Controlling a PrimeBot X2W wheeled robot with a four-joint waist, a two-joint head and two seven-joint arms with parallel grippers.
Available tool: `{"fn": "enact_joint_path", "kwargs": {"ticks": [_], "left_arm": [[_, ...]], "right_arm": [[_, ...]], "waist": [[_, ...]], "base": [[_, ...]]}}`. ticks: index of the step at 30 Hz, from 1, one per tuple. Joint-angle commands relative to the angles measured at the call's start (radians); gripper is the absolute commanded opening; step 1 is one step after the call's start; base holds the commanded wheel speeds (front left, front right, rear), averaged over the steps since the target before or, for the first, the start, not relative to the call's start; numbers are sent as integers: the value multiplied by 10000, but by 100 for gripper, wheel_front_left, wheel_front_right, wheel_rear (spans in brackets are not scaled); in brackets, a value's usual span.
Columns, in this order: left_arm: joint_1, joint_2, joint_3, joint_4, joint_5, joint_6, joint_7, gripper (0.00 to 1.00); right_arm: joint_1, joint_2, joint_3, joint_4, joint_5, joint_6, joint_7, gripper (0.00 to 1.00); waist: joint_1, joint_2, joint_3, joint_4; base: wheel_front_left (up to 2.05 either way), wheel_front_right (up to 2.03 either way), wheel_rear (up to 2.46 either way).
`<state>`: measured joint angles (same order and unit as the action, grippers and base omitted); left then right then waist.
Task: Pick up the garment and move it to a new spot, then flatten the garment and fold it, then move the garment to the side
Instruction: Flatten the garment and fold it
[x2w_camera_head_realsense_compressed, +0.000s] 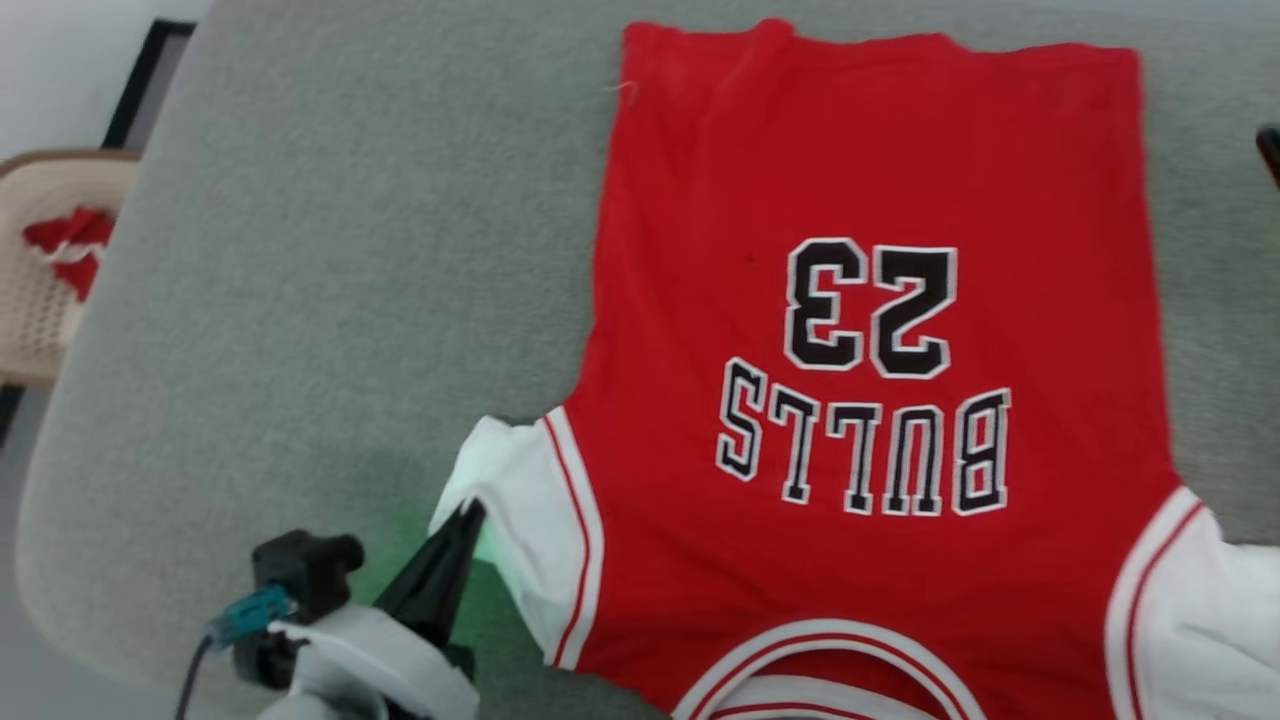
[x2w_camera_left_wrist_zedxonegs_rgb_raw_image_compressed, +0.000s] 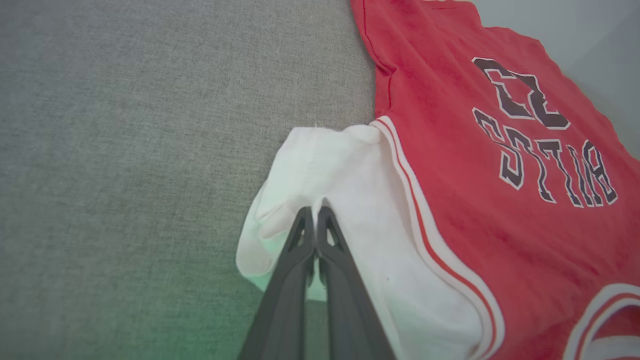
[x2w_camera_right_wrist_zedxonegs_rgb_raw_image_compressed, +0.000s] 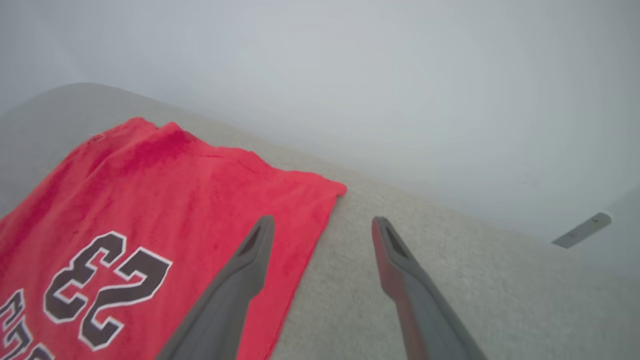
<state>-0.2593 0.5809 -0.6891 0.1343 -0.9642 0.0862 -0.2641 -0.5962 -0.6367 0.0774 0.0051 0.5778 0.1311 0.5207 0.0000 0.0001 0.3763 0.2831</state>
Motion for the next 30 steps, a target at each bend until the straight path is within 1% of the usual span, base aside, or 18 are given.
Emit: {"fn": "enact_joint_path", "kwargs": {"ticks": [1,7,12,19,26,27,28,30], "left_arm": [[-112,-87,-23,18,92,-49,10,0],[-768,-785,-319,646,338,-553,8,0],[-1184,-1360,-570,1142,499,-997,9,0],[-1445,-1975,-708,1748,604,-1438,8,0],[-1424,-2327,-561,2179,715,-1713,10,0],[-1415,-2358,-534,2233,719,-1753,11,0],[-1406,-2377,-493,2272,729,-1775,11,0],[-1390,-2434,-395,2342,772,-1823,13,0]], "right_arm": [[-129,16,34,97,-114,-6,21,100],[-2516,288,981,3068,-475,-6,670,100],[-3965,447,1228,5288,-865,-6,1445,100],[-5338,575,862,7683,-1937,-6,2364,100],[-6067,745,-29,9607,-3552,-8,3375,100],[-6076,843,-106,9836,-3788,-10,3618,57],[-6099,924,-208,10018,-3966,-8,3825,0],[-6109,1114,-294,10224,-4215,-8,4178,0]], "waist": [[0,-1,463,566],[0,-1,884,1315],[0,-1,1112,1920],[0,-1,1343,2514],[0,-1,1544,2796],[0,-1,1549,2807],[0,-1,1562,2806],[0,-1,1578,2798]], "base": [[0,0,0],[0,0,0],[0,0,0],[0,0,0],[0,0,0],[0,0,0],[0,0,0],[0,0,0]]}}
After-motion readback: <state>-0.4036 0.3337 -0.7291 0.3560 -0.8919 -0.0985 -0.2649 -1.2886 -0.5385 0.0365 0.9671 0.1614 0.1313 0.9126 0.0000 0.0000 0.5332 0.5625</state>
